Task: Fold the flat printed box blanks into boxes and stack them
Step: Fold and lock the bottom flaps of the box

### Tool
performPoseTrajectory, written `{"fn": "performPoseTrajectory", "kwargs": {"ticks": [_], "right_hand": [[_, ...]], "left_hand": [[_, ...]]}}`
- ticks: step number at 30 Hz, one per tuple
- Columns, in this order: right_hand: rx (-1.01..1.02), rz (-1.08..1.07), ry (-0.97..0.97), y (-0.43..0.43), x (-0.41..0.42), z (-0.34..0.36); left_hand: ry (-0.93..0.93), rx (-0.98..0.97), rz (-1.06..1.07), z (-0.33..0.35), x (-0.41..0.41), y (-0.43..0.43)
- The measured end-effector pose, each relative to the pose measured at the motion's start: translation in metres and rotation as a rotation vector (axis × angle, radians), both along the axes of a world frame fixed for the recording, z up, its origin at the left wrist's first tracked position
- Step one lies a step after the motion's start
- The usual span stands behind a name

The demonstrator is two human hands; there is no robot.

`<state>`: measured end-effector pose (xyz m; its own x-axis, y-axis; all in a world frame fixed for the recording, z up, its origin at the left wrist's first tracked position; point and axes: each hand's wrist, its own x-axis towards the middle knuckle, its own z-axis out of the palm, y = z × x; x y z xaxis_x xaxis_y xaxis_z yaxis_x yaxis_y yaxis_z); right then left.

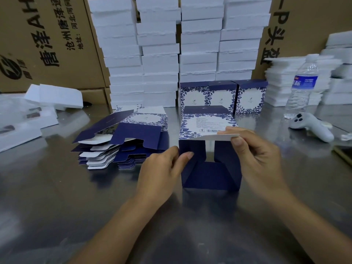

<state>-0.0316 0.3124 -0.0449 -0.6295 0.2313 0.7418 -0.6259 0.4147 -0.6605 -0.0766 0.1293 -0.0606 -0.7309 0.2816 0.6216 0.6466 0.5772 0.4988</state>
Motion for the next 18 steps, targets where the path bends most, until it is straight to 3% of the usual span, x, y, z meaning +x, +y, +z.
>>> {"fn": "performPoseTrajectory", "kwargs": {"ticks": [5, 18], "right_hand": [[-0.021, -0.032, -0.037, -0.0003, 0.0011, 0.0018], [-0.036, -0.040, -0.103, 0.0026, -0.0004, 0.0004]], "left_hand": [[-0.090, -0.136, 0.006, -0.0069, -0.0026, 0.0004], [-0.050, -0.148, 0.028, -0.0047, 0.0008, 0.0031]]}}
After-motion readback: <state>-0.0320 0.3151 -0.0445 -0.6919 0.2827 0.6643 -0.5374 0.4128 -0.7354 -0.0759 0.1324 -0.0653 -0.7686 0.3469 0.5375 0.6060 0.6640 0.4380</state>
